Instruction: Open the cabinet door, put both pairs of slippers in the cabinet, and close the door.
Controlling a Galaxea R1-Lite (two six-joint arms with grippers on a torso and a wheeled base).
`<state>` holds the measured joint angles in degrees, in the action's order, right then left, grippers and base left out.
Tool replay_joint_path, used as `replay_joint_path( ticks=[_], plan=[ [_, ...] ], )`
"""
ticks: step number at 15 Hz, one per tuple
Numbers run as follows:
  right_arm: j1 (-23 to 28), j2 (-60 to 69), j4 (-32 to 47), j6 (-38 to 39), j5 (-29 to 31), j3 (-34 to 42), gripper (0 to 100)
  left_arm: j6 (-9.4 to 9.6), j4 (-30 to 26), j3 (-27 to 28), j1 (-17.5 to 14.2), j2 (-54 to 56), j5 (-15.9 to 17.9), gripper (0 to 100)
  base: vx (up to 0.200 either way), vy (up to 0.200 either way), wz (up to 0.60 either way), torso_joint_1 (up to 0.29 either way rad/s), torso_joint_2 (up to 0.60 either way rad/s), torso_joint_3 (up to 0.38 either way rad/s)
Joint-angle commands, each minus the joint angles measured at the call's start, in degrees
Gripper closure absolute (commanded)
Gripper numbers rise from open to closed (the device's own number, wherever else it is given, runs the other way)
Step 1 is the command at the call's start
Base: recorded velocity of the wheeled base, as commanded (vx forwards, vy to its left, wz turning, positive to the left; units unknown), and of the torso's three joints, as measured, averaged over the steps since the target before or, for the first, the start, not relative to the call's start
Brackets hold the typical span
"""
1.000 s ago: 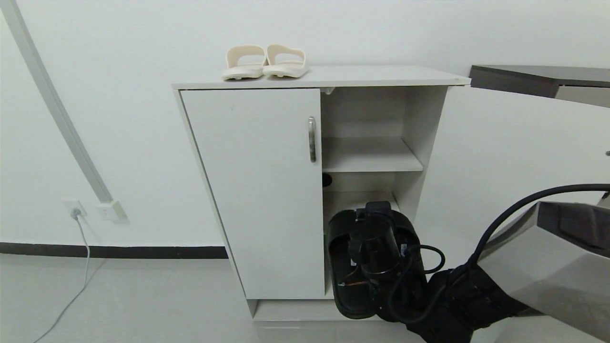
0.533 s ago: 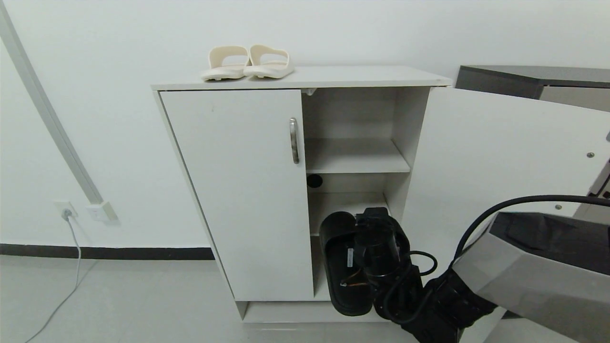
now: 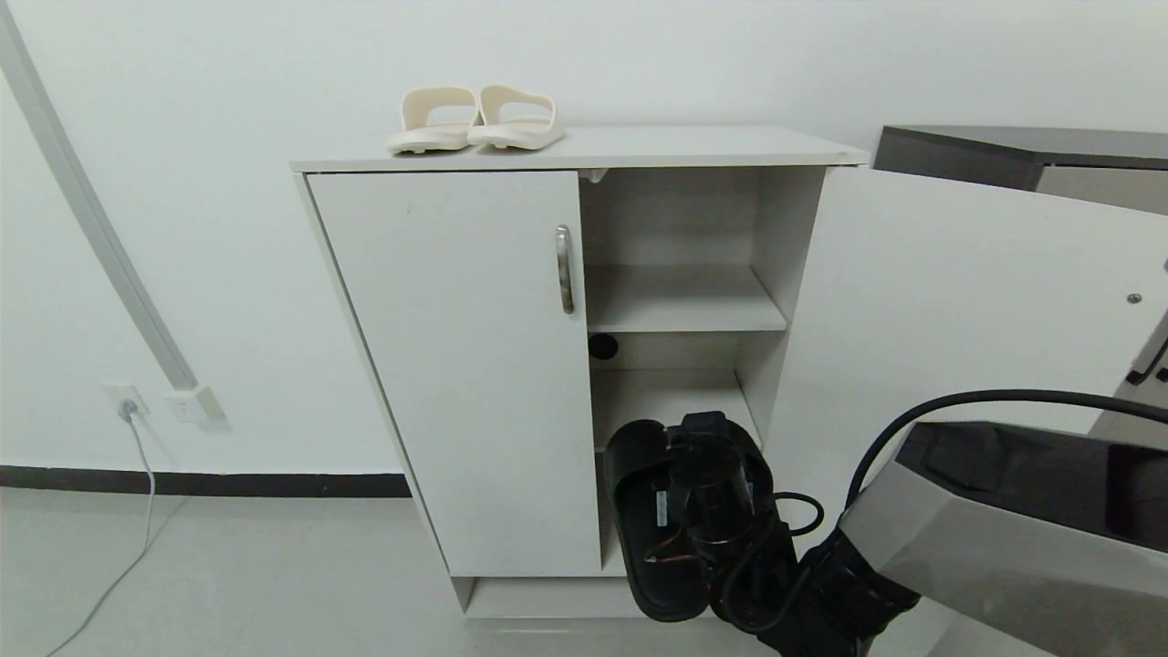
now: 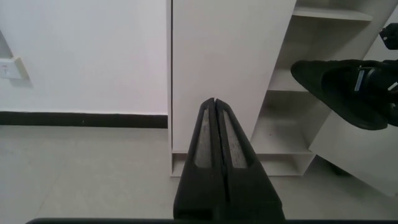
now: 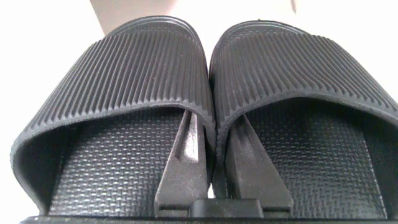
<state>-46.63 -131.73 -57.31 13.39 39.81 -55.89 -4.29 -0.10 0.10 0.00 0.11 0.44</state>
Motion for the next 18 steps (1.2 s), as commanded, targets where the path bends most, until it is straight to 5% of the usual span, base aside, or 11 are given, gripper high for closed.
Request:
replay_joint_path(
  ticks=[1,12,18],
  plan=[
    [0.05,-0.98,-0.79,-0.38,0.00,0.17,100,-0.02,0.01,-0.01,0.00,-0.11,0.00,100,0.000,0.000,0.00,0.000,0.00,0.000],
    [-0.04,-1.42,-2.63,-1.78,0.09,0.17,100,-0.02,0.01,-0.01,0.00,-0.11,0.00,100,0.000,0.000,0.00,0.002,0.00,-0.069],
    [0.05,-1.60,-12.13,-8.11,0.53,1.49,100,-0.02,0.01,-0.01,0.00,-0.11,0.00,100,0.000,0.000,0.00,0.003,0.00,-0.198]
  ],
)
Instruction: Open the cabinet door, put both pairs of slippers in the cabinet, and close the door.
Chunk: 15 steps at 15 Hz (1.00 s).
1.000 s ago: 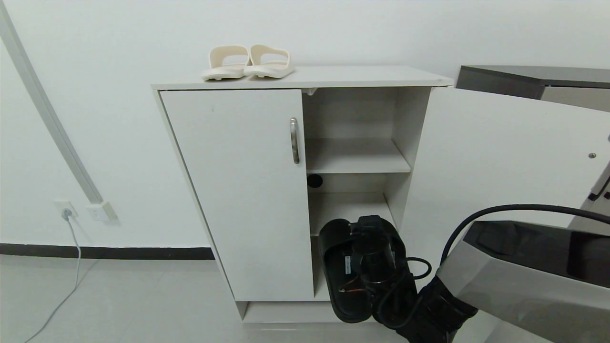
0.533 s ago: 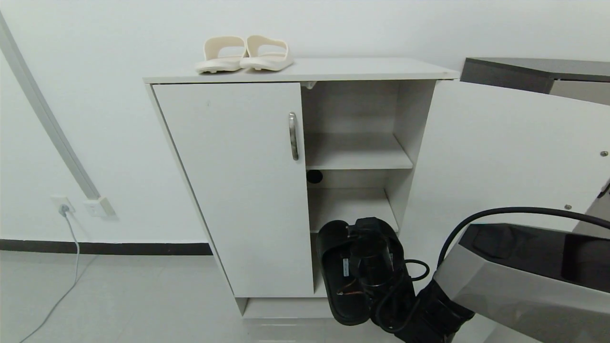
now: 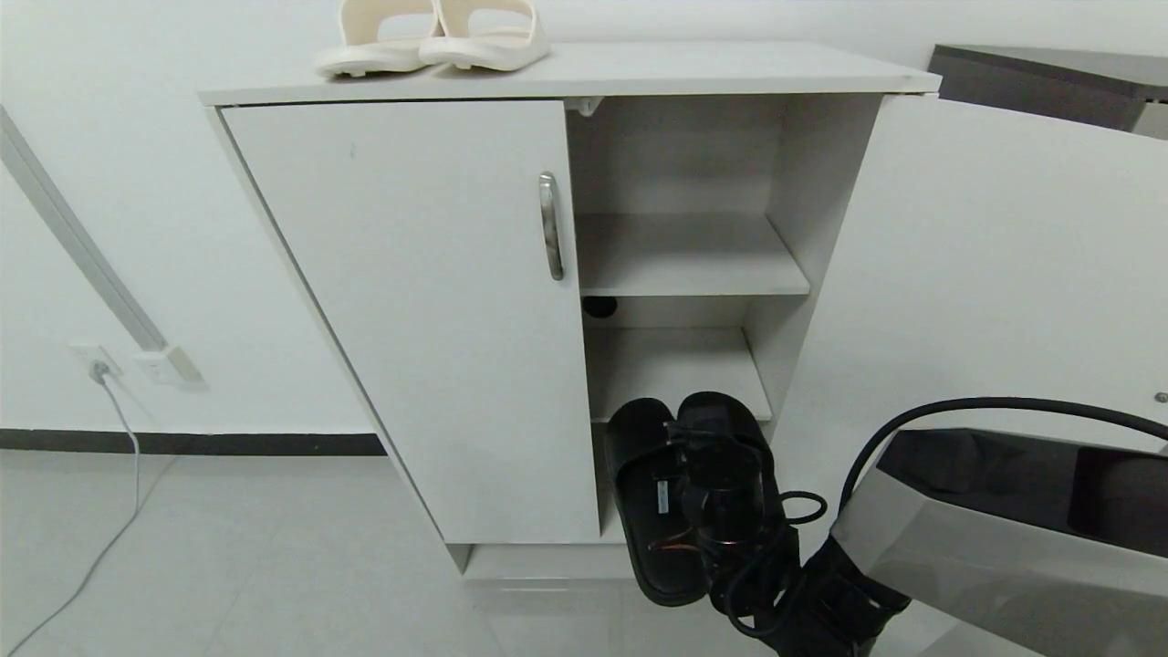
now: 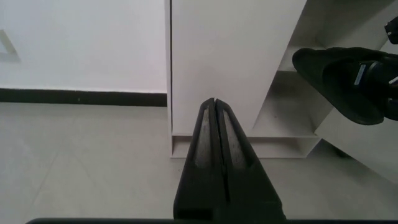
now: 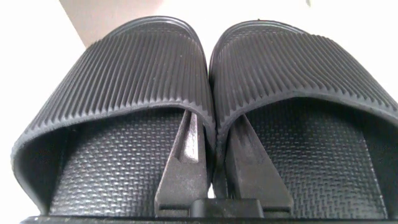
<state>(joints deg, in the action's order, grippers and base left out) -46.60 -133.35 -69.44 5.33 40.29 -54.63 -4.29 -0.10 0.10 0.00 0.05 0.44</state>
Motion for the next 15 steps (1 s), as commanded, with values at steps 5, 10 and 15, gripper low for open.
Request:
replay_joint_path(
  ticks=[5,10,15],
  plan=[
    [0.11,-0.07,-6.06,-2.95,0.14,0.31,100,-0.10,0.01,-0.01,0.00,-0.05,0.00,100,0.000,0.000,0.00,0.004,0.00,-0.192],
    [1.34,-0.68,-6.85,-3.22,1.55,-0.66,100,-0.19,0.01,-0.01,0.00,-0.05,0.00,100,0.000,0.000,0.00,0.002,0.00,-0.043],
    [2.48,-1.91,-7.03,-1.55,5.24,-3.12,100,-0.10,0.01,-0.01,0.00,-0.05,0.00,100,0.000,0.000,0.00,0.000,0.00,0.000]
  ],
)
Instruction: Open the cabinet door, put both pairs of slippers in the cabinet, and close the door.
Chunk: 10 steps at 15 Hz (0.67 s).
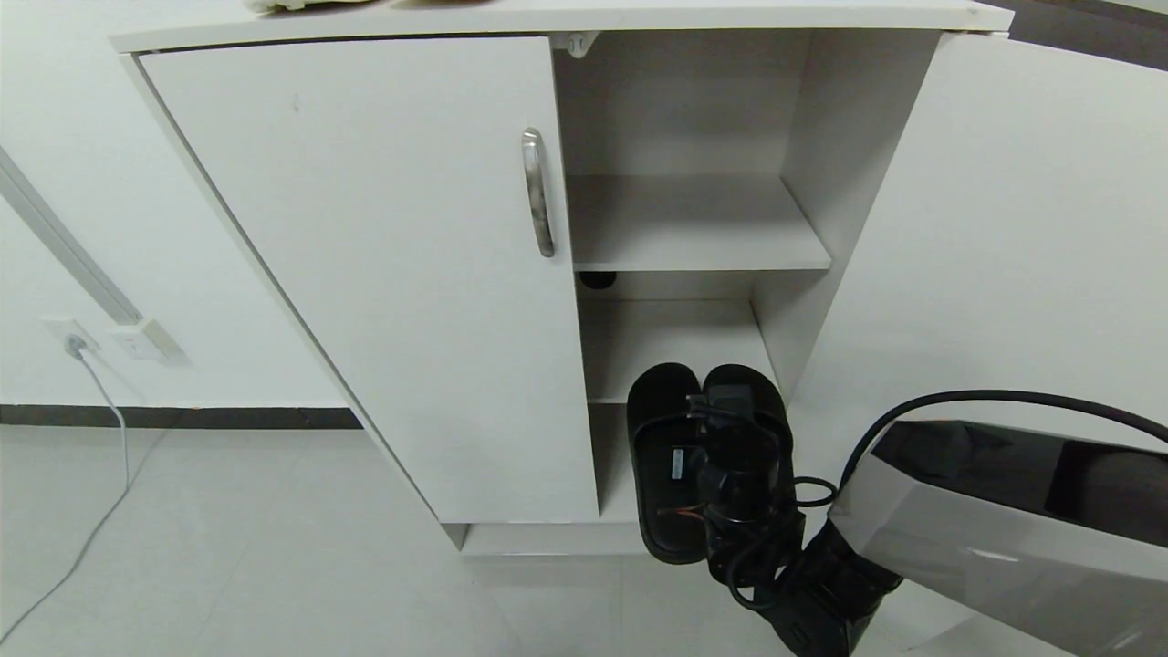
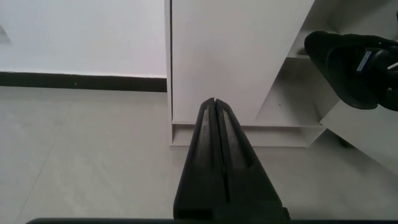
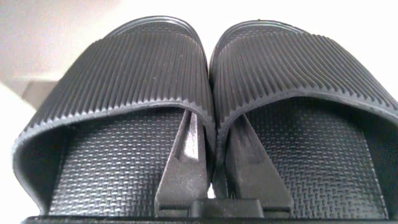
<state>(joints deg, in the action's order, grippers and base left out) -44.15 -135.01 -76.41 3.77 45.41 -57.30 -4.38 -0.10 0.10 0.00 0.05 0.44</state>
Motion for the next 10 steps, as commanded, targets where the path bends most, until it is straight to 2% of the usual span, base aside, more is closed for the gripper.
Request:
replay_joint_path(
  ticks=[1,6,10],
  plan=[
    [0.03,-0.60,0.03,0.01,0.12,-0.45,100,-0.02,0.01,-0.01,0.00,-0.05,0.00,100,0.000,0.000,0.00,0.000,0.00,0.000],
    [0.03,-1.48,0.03,-0.25,0.12,-0.18,100,-0.02,0.01,-0.01,0.00,-0.05,0.00,100,0.000,0.000,0.00,0.000,0.00,0.000],
    [0.03,-1.75,0.12,-0.25,0.12,-0.18,100,-0.11,0.01,-0.01,0.00,-0.05,0.00,100,0.200,0.000,0.00,-0.002,0.00,0.004]
  ],
)
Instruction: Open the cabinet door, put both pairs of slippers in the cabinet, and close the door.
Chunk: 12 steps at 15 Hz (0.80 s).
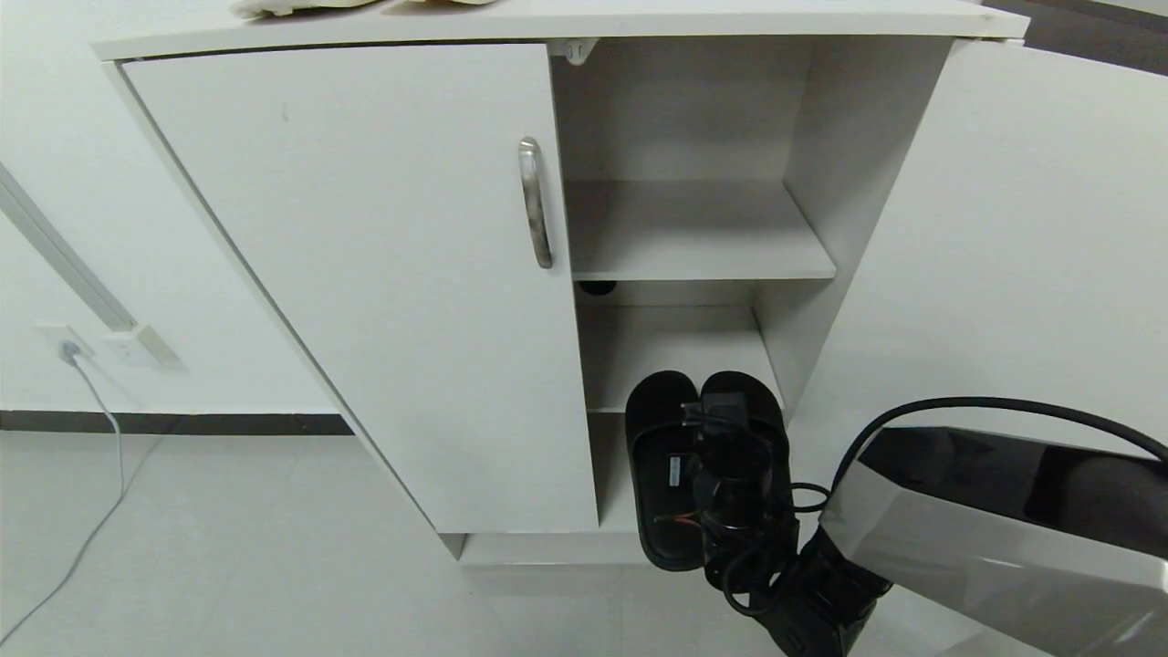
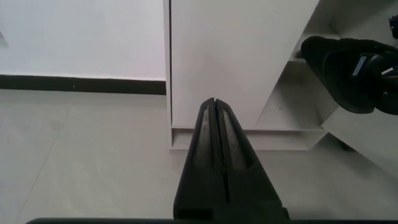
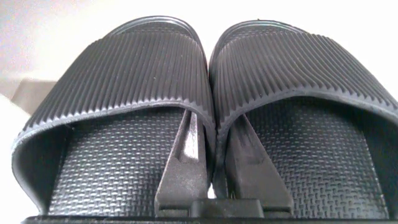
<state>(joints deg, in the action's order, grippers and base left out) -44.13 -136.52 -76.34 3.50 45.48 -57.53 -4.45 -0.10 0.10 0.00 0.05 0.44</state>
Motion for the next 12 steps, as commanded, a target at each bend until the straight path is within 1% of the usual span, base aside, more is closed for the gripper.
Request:
replay_joint_path(
  ticks=[1,2,4,7,8,9,12],
  plan=[
    [0.01,-0.24,-0.04,-0.16,-0.13,0.31,100,-0.03,0.01,-0.01,0.00,-0.05,0.00,100,0.200,0.000,0.00,0.007,0.00,-0.002],
    [-0.08,-0.24,-0.04,-0.60,-0.40,0.93,100,-0.03,0.01,-0.01,0.00,-0.05,0.00,100,0.200,0.000,0.00,0.007,0.00,-0.002],
    [-0.08,0.12,-0.92,-1.74,-0.83,2.07,100,-0.21,0.01,-0.01,0.00,-0.14,-0.09,100,0.000,0.000,0.00,0.000,0.00,0.000],
    [1.06,-0.67,-0.04,-1.83,-1.01,-1.71,100,-0.38,0.01,-0.01,0.00,-0.05,-0.09,100,0.000,0.000,0.00,0.000,0.00,0.000],
    [2.03,-2.52,1.45,-1.83,-1.27,-5.67,100,-0.38,0.01,-0.01,0.00,-0.05,-0.09,100,0.000,0.000,0.00,0.000,0.00,0.000],
    [2.56,-3.22,1.81,-1.83,-1.27,-7.07,100,-0.38,0.01,-0.01,0.00,-0.14,-0.09,100,0.000,0.000,0.00,0.000,0.00,0.000],
    [4.84,-5.07,7.78,-1.74,-2.33,-14.28,100,-0.38,0.01,-0.01,0.00,-0.05,-0.09,100,0.000,0.000,0.00,0.000,0.00,0.000]
  ],
)
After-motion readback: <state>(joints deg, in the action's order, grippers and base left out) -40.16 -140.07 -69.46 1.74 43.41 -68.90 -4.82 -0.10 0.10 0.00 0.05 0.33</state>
